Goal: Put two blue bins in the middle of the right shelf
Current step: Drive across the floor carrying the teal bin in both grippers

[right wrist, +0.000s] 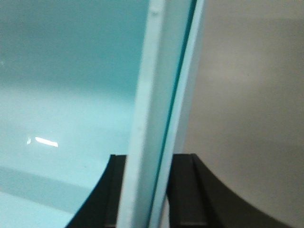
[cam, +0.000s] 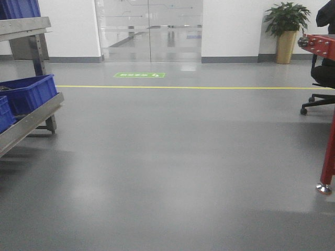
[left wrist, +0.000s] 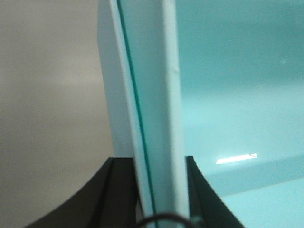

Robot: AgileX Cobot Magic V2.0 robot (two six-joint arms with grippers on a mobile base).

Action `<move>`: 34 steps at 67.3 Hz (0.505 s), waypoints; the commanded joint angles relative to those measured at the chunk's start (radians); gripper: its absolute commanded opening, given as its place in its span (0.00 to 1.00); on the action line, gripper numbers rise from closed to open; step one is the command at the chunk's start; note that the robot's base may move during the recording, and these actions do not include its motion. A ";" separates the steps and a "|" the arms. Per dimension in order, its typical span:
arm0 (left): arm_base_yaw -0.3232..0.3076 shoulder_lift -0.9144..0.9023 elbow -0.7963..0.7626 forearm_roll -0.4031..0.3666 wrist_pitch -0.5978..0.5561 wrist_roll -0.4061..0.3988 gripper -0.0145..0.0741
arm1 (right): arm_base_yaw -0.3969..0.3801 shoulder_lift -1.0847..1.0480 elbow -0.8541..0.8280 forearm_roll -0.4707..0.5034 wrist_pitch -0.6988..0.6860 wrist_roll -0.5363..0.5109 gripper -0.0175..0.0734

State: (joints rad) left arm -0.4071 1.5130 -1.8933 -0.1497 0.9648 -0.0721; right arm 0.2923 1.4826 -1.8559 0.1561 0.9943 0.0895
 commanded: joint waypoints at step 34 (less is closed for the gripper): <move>-0.006 -0.029 -0.024 -0.084 -0.094 0.015 0.04 | -0.003 -0.005 -0.009 -0.004 -0.090 0.009 0.01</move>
State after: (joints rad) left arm -0.4071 1.5130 -1.8933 -0.1497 0.9610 -0.0721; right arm 0.2923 1.4826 -1.8559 0.1561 0.9943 0.0895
